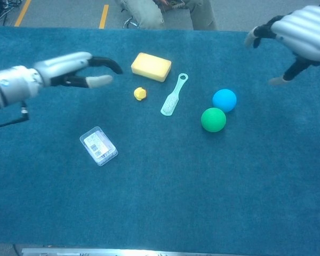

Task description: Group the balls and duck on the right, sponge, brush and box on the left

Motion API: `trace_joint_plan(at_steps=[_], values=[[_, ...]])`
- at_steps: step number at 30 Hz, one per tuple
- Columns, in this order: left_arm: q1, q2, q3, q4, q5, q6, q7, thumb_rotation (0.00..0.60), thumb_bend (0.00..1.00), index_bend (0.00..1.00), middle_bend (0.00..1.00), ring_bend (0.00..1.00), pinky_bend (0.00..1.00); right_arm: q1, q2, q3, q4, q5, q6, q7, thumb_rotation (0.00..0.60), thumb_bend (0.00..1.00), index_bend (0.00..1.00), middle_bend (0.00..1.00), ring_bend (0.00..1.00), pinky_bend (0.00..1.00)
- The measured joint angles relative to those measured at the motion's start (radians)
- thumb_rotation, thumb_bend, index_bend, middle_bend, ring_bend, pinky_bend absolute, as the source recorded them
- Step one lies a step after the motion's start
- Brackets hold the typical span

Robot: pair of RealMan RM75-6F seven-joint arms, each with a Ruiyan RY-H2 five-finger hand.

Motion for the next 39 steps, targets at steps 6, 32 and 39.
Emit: trace_joint_plan(at_steps=[6, 32, 39], values=[[0.100, 0.073, 0.014, -0.017, -0.006, 0.150, 0.066, 0.176, 0.25, 0.19, 0.17, 0.07, 0.00, 0.067, -0.061, 0.017, 0.011, 0.012, -0.062, -0.070, 0.600, 0.07, 0.33, 0.39, 0.26, 0.32], [0.351, 0.267, 0.071, -0.107, 0.108, 0.453, 0.218, 0.204, 0.25, 0.19, 0.17, 0.07, 0.00, 0.404, -0.470, 0.071, 0.287, 0.388, -0.199, -0.404, 0.600, 0.06, 0.34, 0.40, 0.26, 0.32], [0.389, 0.294, 0.081, -0.125, 0.127, 0.483, 0.212, 0.201, 0.25, 0.19, 0.17, 0.07, 0.00, 0.503, -0.580, 0.079, 0.396, 0.501, -0.221, -0.451, 0.600, 0.07, 0.34, 0.40, 0.26, 0.32]])
